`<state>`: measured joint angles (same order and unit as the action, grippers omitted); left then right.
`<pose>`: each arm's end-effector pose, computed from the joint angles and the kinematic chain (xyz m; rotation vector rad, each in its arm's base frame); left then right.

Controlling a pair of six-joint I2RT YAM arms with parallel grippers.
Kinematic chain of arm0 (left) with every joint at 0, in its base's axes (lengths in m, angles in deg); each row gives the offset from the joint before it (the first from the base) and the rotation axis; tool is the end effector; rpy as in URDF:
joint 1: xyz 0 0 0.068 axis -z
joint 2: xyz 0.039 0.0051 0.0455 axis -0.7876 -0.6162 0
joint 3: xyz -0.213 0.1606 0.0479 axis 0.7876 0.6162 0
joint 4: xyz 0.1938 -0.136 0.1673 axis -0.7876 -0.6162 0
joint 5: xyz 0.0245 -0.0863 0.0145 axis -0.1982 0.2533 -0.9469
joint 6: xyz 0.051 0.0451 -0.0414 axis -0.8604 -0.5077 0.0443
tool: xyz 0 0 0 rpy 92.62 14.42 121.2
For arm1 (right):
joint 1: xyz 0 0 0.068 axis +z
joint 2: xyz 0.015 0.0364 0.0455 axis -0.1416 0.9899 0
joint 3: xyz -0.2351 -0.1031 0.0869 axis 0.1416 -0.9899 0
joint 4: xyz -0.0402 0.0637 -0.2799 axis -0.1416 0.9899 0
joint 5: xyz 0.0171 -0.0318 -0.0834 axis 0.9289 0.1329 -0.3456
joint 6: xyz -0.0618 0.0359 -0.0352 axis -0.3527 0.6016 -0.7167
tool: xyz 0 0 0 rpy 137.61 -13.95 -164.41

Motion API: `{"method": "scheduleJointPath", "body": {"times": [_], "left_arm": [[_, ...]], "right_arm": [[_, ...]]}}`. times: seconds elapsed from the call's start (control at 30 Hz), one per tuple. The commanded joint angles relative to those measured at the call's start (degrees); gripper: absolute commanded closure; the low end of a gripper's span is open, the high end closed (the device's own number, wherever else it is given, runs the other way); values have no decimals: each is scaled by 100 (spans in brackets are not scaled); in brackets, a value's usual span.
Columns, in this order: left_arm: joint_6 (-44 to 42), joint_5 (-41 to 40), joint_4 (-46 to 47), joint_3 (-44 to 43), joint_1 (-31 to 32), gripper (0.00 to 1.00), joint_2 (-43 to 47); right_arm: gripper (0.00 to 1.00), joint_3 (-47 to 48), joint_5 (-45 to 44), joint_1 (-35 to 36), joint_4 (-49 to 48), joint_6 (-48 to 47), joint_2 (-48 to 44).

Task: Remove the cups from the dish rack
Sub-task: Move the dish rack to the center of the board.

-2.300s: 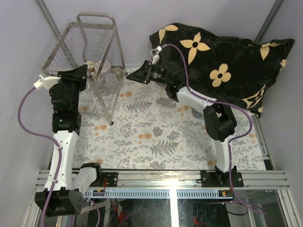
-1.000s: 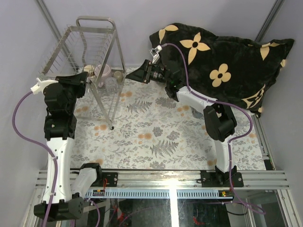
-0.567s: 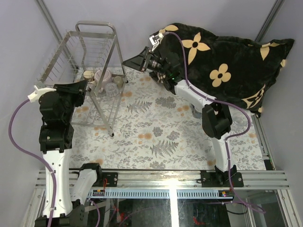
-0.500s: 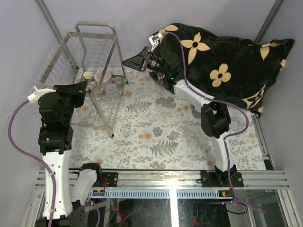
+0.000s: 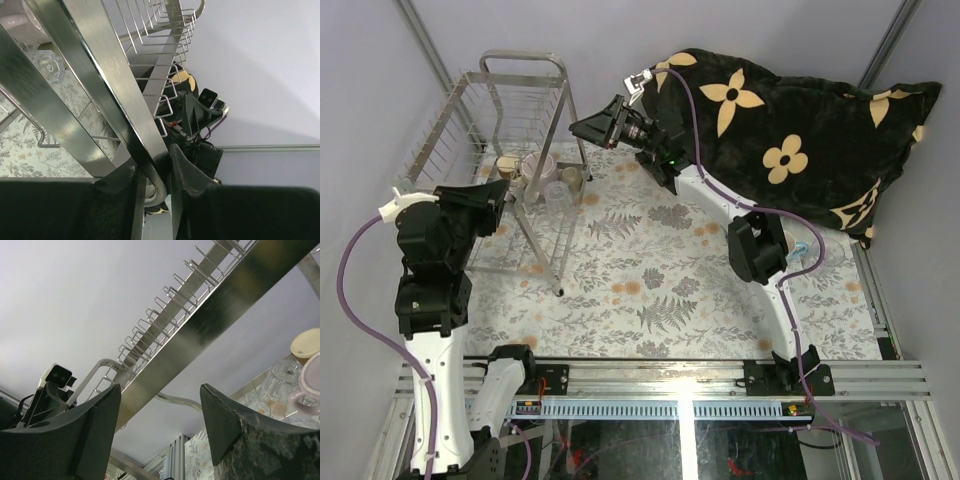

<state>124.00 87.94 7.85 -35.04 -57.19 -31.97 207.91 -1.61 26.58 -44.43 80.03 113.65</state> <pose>0.1847 0.0099 0.4503 -0.9893 1.4903 -0.8783 0.4625 0.3726 0.3561 -0.3140 1.4109 1.9280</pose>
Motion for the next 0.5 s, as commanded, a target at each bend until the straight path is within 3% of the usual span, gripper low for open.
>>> {"method": "scheduleJointPath", "body": {"times": [0.0, 0.47], "left_arm": [[-721, 687, 752, -704, 53, 100, 392], [-735, 825, 291, -869, 48, 100, 665]], "right_arm": [[28, 545, -107, 167, -221, 207, 156], [27, 1082, -304, 468, -172, 252, 591]]}}
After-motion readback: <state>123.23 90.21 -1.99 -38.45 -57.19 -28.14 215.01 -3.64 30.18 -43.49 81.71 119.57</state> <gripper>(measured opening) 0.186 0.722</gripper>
